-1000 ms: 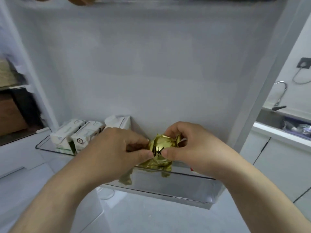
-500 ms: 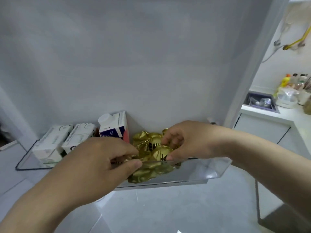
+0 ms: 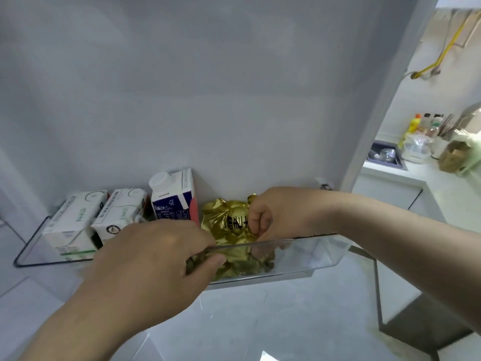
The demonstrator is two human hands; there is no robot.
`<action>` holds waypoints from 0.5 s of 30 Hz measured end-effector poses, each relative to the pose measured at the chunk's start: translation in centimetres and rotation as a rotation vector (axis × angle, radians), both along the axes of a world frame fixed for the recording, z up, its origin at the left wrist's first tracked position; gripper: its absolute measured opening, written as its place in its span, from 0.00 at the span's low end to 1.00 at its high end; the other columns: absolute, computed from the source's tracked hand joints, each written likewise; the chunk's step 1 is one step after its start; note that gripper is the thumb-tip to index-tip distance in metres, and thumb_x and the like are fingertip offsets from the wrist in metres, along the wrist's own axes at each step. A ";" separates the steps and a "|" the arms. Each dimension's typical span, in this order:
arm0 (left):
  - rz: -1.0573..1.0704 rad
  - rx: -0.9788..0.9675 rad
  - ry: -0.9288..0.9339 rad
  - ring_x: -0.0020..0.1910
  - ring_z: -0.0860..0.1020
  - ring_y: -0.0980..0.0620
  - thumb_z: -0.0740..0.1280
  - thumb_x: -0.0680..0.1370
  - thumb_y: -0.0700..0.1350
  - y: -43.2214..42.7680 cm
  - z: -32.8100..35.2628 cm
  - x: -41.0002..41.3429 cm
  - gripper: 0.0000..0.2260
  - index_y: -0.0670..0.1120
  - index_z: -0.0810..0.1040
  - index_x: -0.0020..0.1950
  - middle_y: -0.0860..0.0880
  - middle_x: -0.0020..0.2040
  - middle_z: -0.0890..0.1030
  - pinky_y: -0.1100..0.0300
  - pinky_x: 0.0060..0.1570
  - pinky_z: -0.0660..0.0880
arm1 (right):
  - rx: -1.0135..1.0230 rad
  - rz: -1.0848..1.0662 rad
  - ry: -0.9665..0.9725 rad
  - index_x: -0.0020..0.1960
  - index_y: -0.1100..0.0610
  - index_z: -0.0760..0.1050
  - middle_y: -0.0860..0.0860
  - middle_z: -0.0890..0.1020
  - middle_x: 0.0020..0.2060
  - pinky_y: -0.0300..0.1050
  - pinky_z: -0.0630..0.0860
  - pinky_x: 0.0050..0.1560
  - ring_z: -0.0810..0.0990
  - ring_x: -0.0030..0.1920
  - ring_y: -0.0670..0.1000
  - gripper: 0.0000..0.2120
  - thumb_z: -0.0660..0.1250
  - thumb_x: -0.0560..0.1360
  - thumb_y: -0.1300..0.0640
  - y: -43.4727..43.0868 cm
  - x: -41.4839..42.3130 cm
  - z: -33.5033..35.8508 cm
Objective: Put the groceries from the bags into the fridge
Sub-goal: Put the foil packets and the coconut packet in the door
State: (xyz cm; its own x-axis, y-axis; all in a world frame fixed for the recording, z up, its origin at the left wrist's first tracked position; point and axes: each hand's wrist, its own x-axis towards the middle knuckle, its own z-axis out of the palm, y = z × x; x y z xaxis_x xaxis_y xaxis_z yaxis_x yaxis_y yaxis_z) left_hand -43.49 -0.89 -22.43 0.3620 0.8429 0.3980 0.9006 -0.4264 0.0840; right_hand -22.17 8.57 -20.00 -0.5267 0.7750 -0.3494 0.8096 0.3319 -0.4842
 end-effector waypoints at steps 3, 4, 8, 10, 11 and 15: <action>0.002 0.008 0.008 0.30 0.75 0.60 0.57 0.73 0.63 0.1 -0.1 -0.1 0.14 0.58 0.78 0.37 0.61 0.31 0.74 0.58 0.23 0.73 | -0.011 0.011 0.004 0.46 0.50 0.78 0.47 0.85 0.39 0.38 0.76 0.37 0.83 0.35 0.45 0.14 0.78 0.66 0.47 -0.2 0.1 0.1; -0.002 0.013 0.003 0.30 0.75 0.60 0.57 0.73 0.62 0.1 -0.2 -0.1 0.14 0.58 0.78 0.38 0.61 0.31 0.75 0.58 0.23 0.73 | -0.011 0.008 0.005 0.47 0.49 0.79 0.46 0.85 0.39 0.38 0.76 0.38 0.84 0.36 0.45 0.13 0.78 0.67 0.47 -0.2 0.2 0.2; -0.022 0.019 -0.009 0.31 0.77 0.60 0.57 0.73 0.63 0.1 -0.2 -0.2 0.14 0.59 0.79 0.39 0.62 0.32 0.76 0.59 0.24 0.74 | 0.011 -0.009 0.018 0.50 0.49 0.81 0.46 0.86 0.42 0.41 0.81 0.47 0.85 0.43 0.47 0.09 0.73 0.73 0.46 -0.3 0.9 1.0; -0.035 0.021 -0.025 0.32 0.77 0.61 0.58 0.73 0.62 0.2 -0.2 -0.3 0.14 0.59 0.80 0.40 0.63 0.33 0.76 0.60 0.24 0.74 | 0.019 -0.036 0.049 0.49 0.48 0.80 0.46 0.86 0.43 0.46 0.81 0.52 0.85 0.43 0.47 0.09 0.71 0.74 0.44 -0.5 1.2 1.4; -0.043 0.017 -0.043 0.32 0.77 0.61 0.58 0.73 0.62 0.1 -0.1 -0.3 0.14 0.59 0.80 0.41 0.63 0.33 0.77 0.60 0.24 0.74 | 0.021 -0.054 0.068 0.49 0.47 0.80 0.46 0.85 0.43 0.47 0.81 0.53 0.85 0.44 0.46 0.09 0.70 0.74 0.43 -0.8 1.4 1.6; -0.104 0.015 -0.114 0.36 0.78 0.59 0.59 0.74 0.61 0.0 0.1 -0.6 0.13 0.58 0.81 0.45 0.63 0.38 0.78 0.57 0.27 0.77 | 0.114 -0.086 0.206 0.51 0.45 0.80 0.41 0.85 0.45 0.46 0.80 0.55 0.83 0.47 0.42 0.07 0.70 0.74 0.45 -2.9 1.7 2.6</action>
State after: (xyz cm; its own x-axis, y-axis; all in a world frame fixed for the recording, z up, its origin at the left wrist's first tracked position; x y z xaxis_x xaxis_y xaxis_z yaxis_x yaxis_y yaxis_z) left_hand -44.12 -0.91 -22.35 0.3990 0.7968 0.4537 0.8365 -0.5190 0.1759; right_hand -20.51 5.67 -17.37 -0.5078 0.8485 -0.1489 0.7253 0.3278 -0.6054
